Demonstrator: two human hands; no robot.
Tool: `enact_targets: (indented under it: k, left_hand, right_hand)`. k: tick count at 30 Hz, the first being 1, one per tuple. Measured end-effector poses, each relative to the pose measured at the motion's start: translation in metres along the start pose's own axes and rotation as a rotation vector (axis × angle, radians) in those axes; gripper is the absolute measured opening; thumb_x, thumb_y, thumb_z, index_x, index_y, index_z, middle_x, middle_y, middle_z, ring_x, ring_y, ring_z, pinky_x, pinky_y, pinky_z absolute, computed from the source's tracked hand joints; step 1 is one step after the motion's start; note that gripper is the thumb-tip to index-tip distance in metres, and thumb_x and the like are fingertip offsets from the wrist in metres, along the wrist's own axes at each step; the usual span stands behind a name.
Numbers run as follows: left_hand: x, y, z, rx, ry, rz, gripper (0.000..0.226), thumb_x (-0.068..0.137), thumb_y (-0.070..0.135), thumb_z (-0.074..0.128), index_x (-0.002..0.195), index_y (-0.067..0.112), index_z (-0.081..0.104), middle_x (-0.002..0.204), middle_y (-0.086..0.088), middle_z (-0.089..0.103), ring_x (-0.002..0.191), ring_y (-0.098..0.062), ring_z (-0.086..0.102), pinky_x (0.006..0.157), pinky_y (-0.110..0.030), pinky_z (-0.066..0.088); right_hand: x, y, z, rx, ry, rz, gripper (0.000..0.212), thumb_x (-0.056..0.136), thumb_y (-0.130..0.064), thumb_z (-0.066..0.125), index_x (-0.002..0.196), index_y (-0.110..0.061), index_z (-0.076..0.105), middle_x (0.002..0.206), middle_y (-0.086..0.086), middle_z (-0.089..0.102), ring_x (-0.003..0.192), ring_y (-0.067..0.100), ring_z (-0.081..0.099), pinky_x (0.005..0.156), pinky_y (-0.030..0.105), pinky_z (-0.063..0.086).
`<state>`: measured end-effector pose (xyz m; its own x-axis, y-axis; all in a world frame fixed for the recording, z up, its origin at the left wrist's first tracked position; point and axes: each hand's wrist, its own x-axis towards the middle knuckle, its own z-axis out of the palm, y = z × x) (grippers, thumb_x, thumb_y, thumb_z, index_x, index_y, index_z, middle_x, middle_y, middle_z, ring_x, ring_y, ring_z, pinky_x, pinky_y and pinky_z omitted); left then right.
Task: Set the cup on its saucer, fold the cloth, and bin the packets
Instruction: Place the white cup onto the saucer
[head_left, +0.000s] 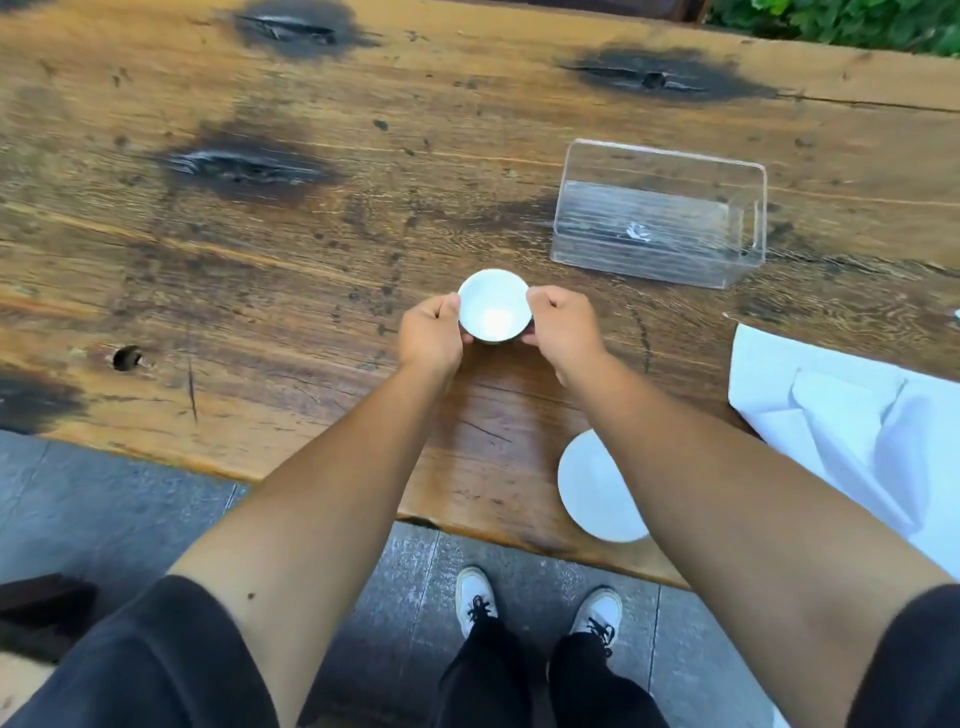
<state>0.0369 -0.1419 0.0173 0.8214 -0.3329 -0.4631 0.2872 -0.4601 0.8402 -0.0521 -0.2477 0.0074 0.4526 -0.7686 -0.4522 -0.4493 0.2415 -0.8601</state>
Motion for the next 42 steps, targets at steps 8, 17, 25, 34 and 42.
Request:
enact_targets:
  k: [8,17,25,34,42]
  left_hand:
    - [-0.123,-0.032,0.053,0.107,-0.181,0.006,0.029,0.092,0.029,0.047,0.072,0.028,0.067,0.056,0.004,0.061,0.057,-0.015,0.055,0.057,-0.029,0.042]
    - [-0.178,-0.078,0.062,0.219,-0.228,0.039,0.028,0.095,0.029,0.045,0.077,0.026,0.067,0.080,-0.011,0.072,0.077,-0.026,0.067,0.066,-0.034,0.050]
    - [-0.182,-0.083,0.060,0.246,-0.226,0.058,0.025,0.096,0.031,0.045,0.080,0.032,0.065,0.080,-0.009,0.072,0.078,-0.025,0.065,0.065,-0.032,0.047]
    - [-0.181,-0.078,0.053,0.345,-0.218,0.096,0.029,0.097,0.032,0.040,0.091,0.023,0.067,0.081,-0.008,0.071,0.074,-0.022,0.067,0.062,-0.031,0.047]
    - [-0.189,-0.002,0.089,0.673,-0.101,0.612,0.037,0.093,0.030,0.048,0.129,0.022,0.047,0.138,-0.004,0.045,0.126,-0.026,0.036,0.103,-0.045,0.026]
  right_hand:
    - [-0.098,0.047,-0.118,-0.229,0.123,-0.021,0.029,0.089,-0.028,0.046,0.080,-0.013,0.069,0.080,0.006,0.070,0.072,0.020,0.066,0.068,0.041,0.059]
    - [-0.145,0.113,-0.141,-0.252,0.162,0.020,0.032,0.091,-0.029,0.045,0.077,-0.007,0.063,0.071,0.013,0.068,0.074,0.033,0.066,0.071,0.046,0.055]
    - [-0.151,0.119,-0.140,-0.260,0.163,-0.006,0.032,0.094,-0.028,0.044,0.078,-0.009,0.064,0.076,0.016,0.067,0.076,0.035,0.066,0.069,0.041,0.052]
    - [-0.161,0.119,-0.142,-0.301,0.192,-0.084,0.029,0.098,-0.032,0.041,0.108,-0.022,0.067,0.108,0.006,0.067,0.094,0.026,0.063,0.081,0.036,0.050]
    - [-0.165,0.098,-0.266,-0.494,0.394,-0.156,0.021,0.094,-0.023,0.050,0.102,-0.012,0.067,0.105,0.012,0.064,0.097,0.027,0.059,0.080,0.034,0.045]
